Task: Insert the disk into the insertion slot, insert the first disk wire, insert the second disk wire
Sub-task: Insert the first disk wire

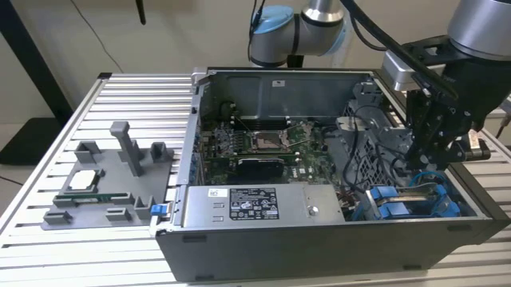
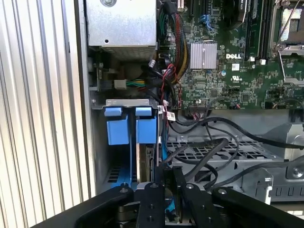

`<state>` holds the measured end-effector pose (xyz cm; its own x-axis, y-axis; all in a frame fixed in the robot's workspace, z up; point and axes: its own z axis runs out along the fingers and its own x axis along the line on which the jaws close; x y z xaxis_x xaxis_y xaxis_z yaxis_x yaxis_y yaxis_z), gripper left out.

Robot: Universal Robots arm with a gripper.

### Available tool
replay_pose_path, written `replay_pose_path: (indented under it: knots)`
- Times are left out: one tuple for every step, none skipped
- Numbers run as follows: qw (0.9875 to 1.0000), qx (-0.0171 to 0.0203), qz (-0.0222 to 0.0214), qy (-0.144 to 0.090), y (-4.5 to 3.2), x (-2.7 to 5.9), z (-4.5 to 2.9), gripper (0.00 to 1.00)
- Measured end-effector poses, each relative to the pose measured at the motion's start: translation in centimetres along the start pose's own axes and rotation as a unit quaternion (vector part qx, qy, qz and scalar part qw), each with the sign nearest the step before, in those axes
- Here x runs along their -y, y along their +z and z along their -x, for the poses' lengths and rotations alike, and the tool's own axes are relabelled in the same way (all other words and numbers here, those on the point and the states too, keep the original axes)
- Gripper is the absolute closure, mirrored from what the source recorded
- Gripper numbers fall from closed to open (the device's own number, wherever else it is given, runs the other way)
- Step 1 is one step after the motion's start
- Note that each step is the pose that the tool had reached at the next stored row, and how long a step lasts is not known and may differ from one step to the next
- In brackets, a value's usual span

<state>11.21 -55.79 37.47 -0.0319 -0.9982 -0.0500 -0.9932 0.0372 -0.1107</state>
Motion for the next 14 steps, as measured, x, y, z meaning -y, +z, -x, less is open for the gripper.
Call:
replay_pose_path:
  knots:
    - [1.0, 0.0002, 0.0, 0.0, 0.08, 0.0, -0.12, 1.0]
    - [1.0, 0.0005, 0.0, 0.0, 0.11, -0.01, -0.19, 1.0]
    - [1.0, 0.0007, 0.0, 0.0, 0.14, -0.01, -0.25, 1.0]
    - [1.0, 0.001, 0.0001, 0.0, 0.16, -0.01, -0.3, 1.0]
    - [1.0, 0.0012, 0.0001, 0.0, 0.18, -0.01, -0.33, 1.0]
    - [1.0, 0.0012, 0.0001, 0.0, 0.18, -0.01, -0.33, 1.0]
    - [1.0, 0.0011, 0.0001, 0.0, 0.18, -0.01, -0.33, 1.0]
    - [1.0, 0.0011, 0.0001, 0.0, 0.18, -0.01, -0.33, 1.0]
    - [1.0, 0.0011, 0.0001, 0.0, 0.18, -0.01, -0.33, 1.0]
    - [1.0, 0.0011, 0.0001, 0.0, 0.18, -0.01, -0.34, 1.0]
    - [1.0, 0.0011, 0.0001, 0.0, 0.18, -0.01, -0.34, 1.0]
    - [1.0, 0.0011, 0.0001, 0.0, 0.19, 0.01, -0.34, 1.0]
    - [1.0, 0.0012, 0.0002, 0.0, 0.25, 0.11, -0.35, 1.0]
    - [1.0, 0.0012, 0.001, 0.0, 0.32, 0.28, -0.38, 1.0]
